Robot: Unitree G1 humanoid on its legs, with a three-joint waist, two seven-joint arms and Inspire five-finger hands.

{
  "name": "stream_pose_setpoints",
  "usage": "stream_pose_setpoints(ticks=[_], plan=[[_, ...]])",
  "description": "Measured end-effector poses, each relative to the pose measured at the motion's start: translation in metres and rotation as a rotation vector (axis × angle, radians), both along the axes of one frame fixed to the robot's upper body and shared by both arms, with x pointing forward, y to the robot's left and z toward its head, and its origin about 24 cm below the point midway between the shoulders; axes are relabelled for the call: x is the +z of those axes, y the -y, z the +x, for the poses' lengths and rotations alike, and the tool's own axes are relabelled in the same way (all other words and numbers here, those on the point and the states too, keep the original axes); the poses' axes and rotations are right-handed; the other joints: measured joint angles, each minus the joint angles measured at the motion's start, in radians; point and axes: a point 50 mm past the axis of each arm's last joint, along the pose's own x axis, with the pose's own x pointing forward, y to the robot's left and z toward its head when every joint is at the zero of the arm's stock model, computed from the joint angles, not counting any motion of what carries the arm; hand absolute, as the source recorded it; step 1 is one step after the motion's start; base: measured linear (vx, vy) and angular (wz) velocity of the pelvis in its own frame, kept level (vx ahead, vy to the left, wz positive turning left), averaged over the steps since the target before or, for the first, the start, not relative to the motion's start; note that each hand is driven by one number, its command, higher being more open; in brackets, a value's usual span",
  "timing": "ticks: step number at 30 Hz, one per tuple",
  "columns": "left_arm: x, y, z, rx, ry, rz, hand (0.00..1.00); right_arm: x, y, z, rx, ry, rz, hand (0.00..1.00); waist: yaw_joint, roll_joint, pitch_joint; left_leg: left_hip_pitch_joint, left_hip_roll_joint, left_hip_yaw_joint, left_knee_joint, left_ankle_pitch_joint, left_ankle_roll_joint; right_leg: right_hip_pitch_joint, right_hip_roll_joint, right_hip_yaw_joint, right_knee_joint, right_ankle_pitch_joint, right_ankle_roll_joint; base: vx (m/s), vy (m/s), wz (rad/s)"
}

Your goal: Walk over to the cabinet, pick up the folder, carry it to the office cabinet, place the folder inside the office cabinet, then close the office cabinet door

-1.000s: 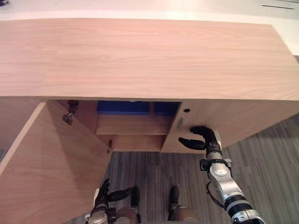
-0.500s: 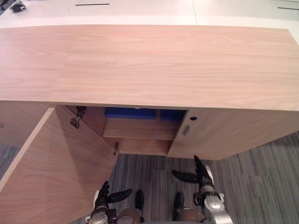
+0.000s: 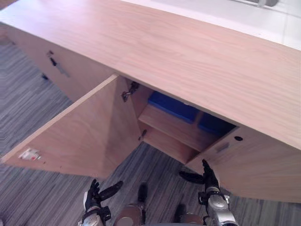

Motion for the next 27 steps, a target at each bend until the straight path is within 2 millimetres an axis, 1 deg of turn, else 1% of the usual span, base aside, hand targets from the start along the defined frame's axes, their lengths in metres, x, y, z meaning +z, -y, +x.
stream_pose_setpoints(ticks=[1, 2, 3, 4, 5, 6, 7, 8, 9, 10, 12, 14, 15, 17, 18, 20, 23, 25, 26, 27], plan=[[0.009, -0.016, 0.002, 0.033, 0.032, 0.042, 1.0, -0.001, -0.001, -0.001, -0.006, -0.003, 0.006, 1.0, 0.013, -0.011, 0.002, 0.015, -0.009, -0.016, -0.044, 0.028, 0.007, -0.001, -0.002, 0.001, -0.001, 0.001, -0.001, -0.05, 0.041, 0.39], [0.019, -0.031, 0.006, 0.048, 0.063, 0.089, 1.0, -0.002, -0.003, -0.005, -0.004, -0.011, 0.01, 1.0, 0.023, -0.019, -0.002, 0.028, -0.019, -0.035, -0.085, 0.048, 0.004, 0.005, 0.002, 0.001, -0.017, 0.0, -0.001, -0.05, 0.038, 0.39], [0.025, -0.037, 0.009, 0.053, 0.084, 0.111, 1.0, -0.003, -0.002, -0.006, -0.004, -0.016, 0.01, 1.0, 0.024, -0.021, -0.003, 0.034, -0.024, -0.047, -0.098, 0.057, 0.004, 0.012, 0.003, 0.001, -0.025, 0.0, -0.001, -0.03, 0.037, 0.49], [0.04, -0.054, 0.015, 0.062, 0.134, 0.176, 1.0, -0.005, -0.002, -0.01, -0.005, -0.027, 0.011, 1.0, 0.025, -0.02, -0.003, 0.052, -0.032, -0.067, -0.126, 0.074, 0.008, 0.028, 0.005, 0.001, -0.037, -0.001, -0.001, -0.02, 0.029, 0.39], [0.047, -0.061, 0.018, 0.065, 0.154, 0.203, 1.0, -0.005, -0.002, -0.011, -0.003, -0.031, 0.012, 1.0, 0.025, -0.019, -0.004, 0.057, -0.034, -0.072, -0.133, 0.078, 0.009, 0.035, 0.005, 0.001, -0.041, -0.001, -0.001, -0.01, 0.028, 0.34], [0.061, -0.075, 0.022, 0.066, 0.195, 0.259, 1.0, -0.007, -0.003, -0.013, 0.007, -0.038, 0.015, 1.0, 0.026, -0.018, -0.004, 0.068, -0.036, -0.077, -0.147, 0.086, 0.012, 0.046, 0.01, 0.006, -0.051, -0.001, -0.001, 0.01, 0.008, 0.15], [0.069, -0.081, 0.024, 0.064, 0.214, 0.287, 1.0, -0.007, -0.004, -0.014, 0.01, -0.041, 0.017, 1.0, 0.026, -0.018, -0.005, 0.074, -0.036, -0.08, -0.157, 0.091, 0.013, 0.049, 0.013, 0.011, -0.056, -0.001, -0.001, 0.01, -0.006, 0.14], [0.083, -0.093, 0.029, 0.058, 0.252, 0.342, 1.0, -0.008, -0.004, -0.016, 0.015, -0.047, 0.019, 1.0, 0.026, -0.018, -0.006, 0.078, -0.037, -0.087, -0.167, 0.097, 0.014, 0.052, 0.021, 0.023, -0.064, -0.001, -0.001, 0.02, -0.021, 0.11], [0.097, -0.103, 0.035, 0.044, 0.29, 0.391, 1.0, -0.009, -0.004, -0.018, 0.017, -0.053, 0.021, 1.0, 0.027, -0.018, -0.006, 0.081, -0.036, -0.093, -0.177, 0.108, 0.023, 0.052, 0.025, 0.028, -0.07, 0.002, 0.002, 0.03, -0.024, 0.11], [0.104, -0.106, 0.039, 0.035, 0.309, 0.413, 1.0, -0.01, -0.004, -0.019, 0.018, -0.057, 0.022, 1.0, 0.027, -0.019, -0.006, 0.08, -0.037, -0.094, -0.176, 0.111, 0.023, 0.053, 0.026, 0.028, -0.073, 0.005, 0.006, 0.05, -0.025, 0.08], [0.124, -0.114, 0.054, 0.001, 0.372, 0.472, 1.0, -0.013, -0.004, -0.023, 0.024, -0.077, 0.029, 1.0, 0.027, -0.019, -0.007, 0.084, -0.036, -0.098, -0.176, 0.111, 0.023, 0.073, 0.035, 0.032, -0.103, 0.024, 0.01, 0.07, -0.025, 0.04], [0.132, -0.112, 0.061, -0.038, 0.401, 0.487, 1.0, -0.015, -0.003, -0.025, 0.028, -0.093, 0.033, 1.0, 0.025, -0.019, -0.007, 0.085, -0.036, -0.098, -0.176, 0.111, 0.023, 0.08, 0.039, 0.04, -0.119, 0.029, 0.01, 0.04, -0.019, 0.0], [0.134, -0.107, 0.067, -0.063, 0.422, 0.485, 1.0, -0.016, -0.003, -0.026, 0.031, -0.099, 0.034, 1.0, 0.025, -0.018, -0.007, 0.086, -0.036, -0.098, -0.176, 0.111, 0.023, 0.083, 0.042, 0.048, -0.128, 0.033, 0.008, 0.03, -0.02, -0.02], [0.136, -0.096, 0.076, -0.118, 0.45, 0.472, 1.0, -0.016, -0.003, -0.027, 0.034, -0.102, 0.038, 1.0, 0.024, -0.018, -0.007, 0.087, -0.032, -0.094, -0.176, 0.111, 0.023, 0.085, 0.048, 0.076, -0.138, 0.037, 0.004, 0.02, -0.018, -0.06], [0.135, -0.094, 0.077, -0.106, 0.458, 0.456, 1.0, -0.017, -0.003, -0.027, 0.035, -0.103, 0.039, 1.0, 0.023, -0.018, -0.007, 0.089, -0.031, -0.089, -0.177, 0.111, 0.023, 0.085, 0.05, 0.086, -0.138, 0.037, 0.004, -0.01, -0.016, -0.12], [0.131, -0.089, 0.073, -0.098, 0.455, 0.441, 1.0, -0.018, -0.003, -0.029, 0.033, -0.114, 0.041, 1.0, 0.026, -0.019, -0.007, 0.096, -0.025, -0.07, -0.177, 0.109, 0.021, 0.086, 0.053, 0.102, -0.138, 0.039, 0.001, -0.03, -0.014, -0.16], [0.123, -0.078, 0.061, -0.095, 0.453, 0.407, 1.0, -0.02, -0.001, -0.031, 0.026, -0.124, 0.042, 1.0, 0.027, -0.014, -0.01, 0.101, -0.021, -0.055, -0.177, 0.108, 0.019, 0.081, 0.056, 0.121, -0.138, 0.046, 0.0, -0.07, 0.009, -0.17], [0.112, -0.06, 0.048, -0.082, 0.459, 0.346, 1.0, -0.021, -0.001, -0.034, 0.021, -0.136, 0.044, 1.0, 0.029, -0.004, -0.018, 0.104, -0.019, -0.042, -0.178, 0.107, 0.018, 0.076, 0.056, 0.141, -0.138, 0.054, 0.002, -0.08, 0.028, -0.18], [0.11, -0.056, 0.044, -0.086, 0.455, 0.333, 1.0, -0.022, -0.001, -0.034, 0.02, -0.141, 0.044, 1.0, 0.029, -0.002, -0.02, 0.104, -0.019, -0.039, -0.178, 0.107, 0.018, 0.075, 0.056, 0.144, -0.138, 0.056, 0.003, -0.09, 0.033, -0.14], [0.105, -0.046, 0.037, -0.1, 0.449, 0.307, 1.0, -0.023, -0.001, -0.036, 0.019, -0.151, 0.047, 1.0, 0.029, 0.001, -0.021, 0.104, -0.018, -0.033, -0.178, 0.107, 0.018, 0.071, 0.056, 0.153, -0.138, 0.058, 0.005, -0.1, 0.035, -0.17]])
